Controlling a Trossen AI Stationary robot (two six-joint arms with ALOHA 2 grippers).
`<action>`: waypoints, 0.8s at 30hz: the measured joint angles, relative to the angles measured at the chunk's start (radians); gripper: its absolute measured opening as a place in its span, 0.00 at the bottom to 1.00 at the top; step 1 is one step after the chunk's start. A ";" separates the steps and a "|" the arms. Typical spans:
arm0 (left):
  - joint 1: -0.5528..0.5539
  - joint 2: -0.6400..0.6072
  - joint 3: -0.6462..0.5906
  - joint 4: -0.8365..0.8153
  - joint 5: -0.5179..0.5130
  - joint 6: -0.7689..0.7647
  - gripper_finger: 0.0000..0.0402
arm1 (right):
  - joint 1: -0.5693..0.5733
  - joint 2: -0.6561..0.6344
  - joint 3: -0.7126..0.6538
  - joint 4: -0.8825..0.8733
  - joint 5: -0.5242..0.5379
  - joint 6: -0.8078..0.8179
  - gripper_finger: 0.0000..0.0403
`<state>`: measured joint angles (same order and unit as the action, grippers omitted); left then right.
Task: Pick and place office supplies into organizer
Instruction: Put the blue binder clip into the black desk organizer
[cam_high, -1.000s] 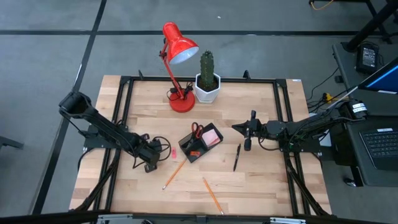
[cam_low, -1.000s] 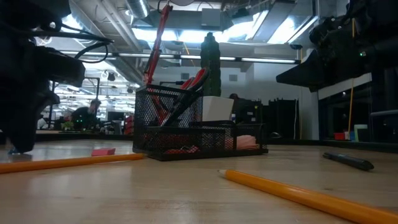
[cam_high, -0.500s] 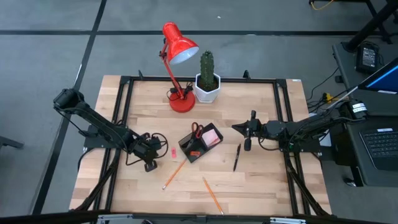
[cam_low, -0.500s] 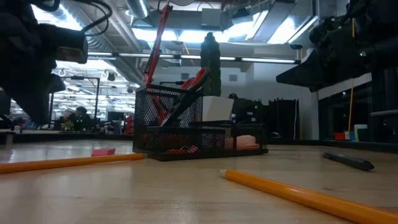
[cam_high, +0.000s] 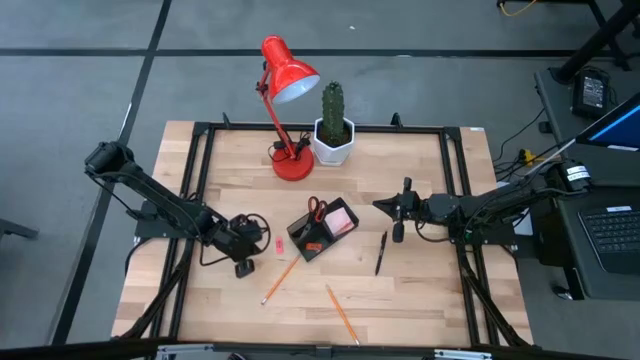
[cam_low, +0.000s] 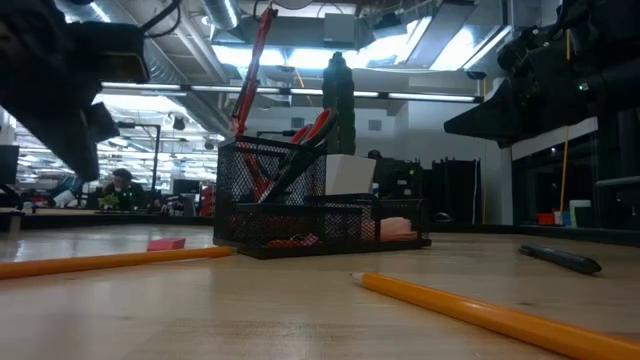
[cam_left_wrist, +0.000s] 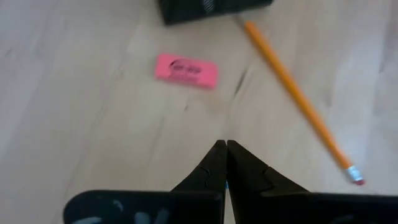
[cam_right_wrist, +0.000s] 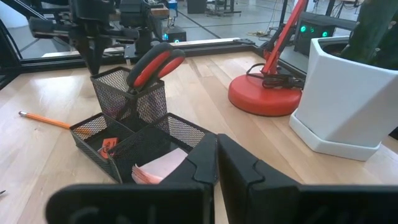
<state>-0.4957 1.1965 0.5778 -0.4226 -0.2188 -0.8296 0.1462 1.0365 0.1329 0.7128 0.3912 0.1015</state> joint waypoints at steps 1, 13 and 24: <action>0.000 0.000 0.001 0.015 0.000 0.010 0.00 | 0.000 0.000 0.000 0.000 0.000 0.000 0.05; 0.000 -0.001 0.001 0.228 -0.014 0.127 0.00 | 0.000 0.000 0.000 0.000 0.000 0.000 0.05; 0.000 0.062 0.001 0.539 -0.092 0.292 0.00 | 0.000 0.000 0.000 0.000 0.000 0.000 0.05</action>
<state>-0.4957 1.2587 0.5789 0.1163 -0.3112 -0.5377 0.1461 1.0365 0.1329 0.7128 0.3910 0.1013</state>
